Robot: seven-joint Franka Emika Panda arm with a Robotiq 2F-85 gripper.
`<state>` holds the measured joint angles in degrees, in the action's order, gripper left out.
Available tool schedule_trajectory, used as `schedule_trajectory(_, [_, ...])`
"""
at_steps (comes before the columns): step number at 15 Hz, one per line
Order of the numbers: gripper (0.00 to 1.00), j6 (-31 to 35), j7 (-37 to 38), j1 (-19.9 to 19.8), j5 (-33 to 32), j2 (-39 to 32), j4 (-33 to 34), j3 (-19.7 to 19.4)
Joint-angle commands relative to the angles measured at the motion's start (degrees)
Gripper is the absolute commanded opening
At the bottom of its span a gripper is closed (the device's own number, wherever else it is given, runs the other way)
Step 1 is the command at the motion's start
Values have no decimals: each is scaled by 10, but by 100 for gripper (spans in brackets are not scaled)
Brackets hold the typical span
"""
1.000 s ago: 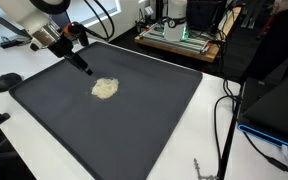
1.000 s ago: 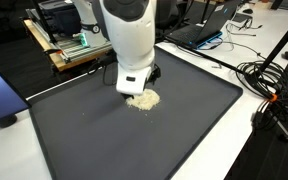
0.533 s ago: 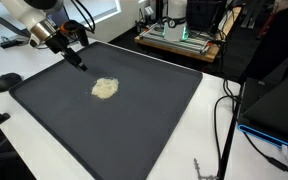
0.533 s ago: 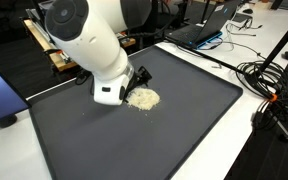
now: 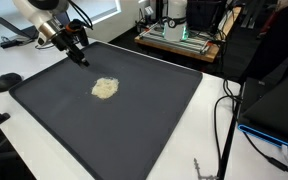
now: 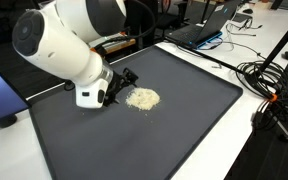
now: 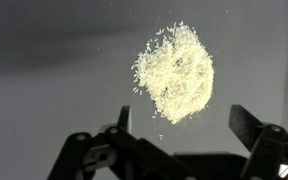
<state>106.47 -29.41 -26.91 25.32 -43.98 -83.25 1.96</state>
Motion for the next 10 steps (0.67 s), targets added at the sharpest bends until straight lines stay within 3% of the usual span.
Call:
schedule_trajectory(1, [100, 53, -13, -8, 40, 64, -115, -4])
schedule_trajectory(6, [100, 150, -20, -4, 90, 135, -247, -9])
schedule_trajectory(10, [100, 255, -21, 1, 167, 201, -351, -16])
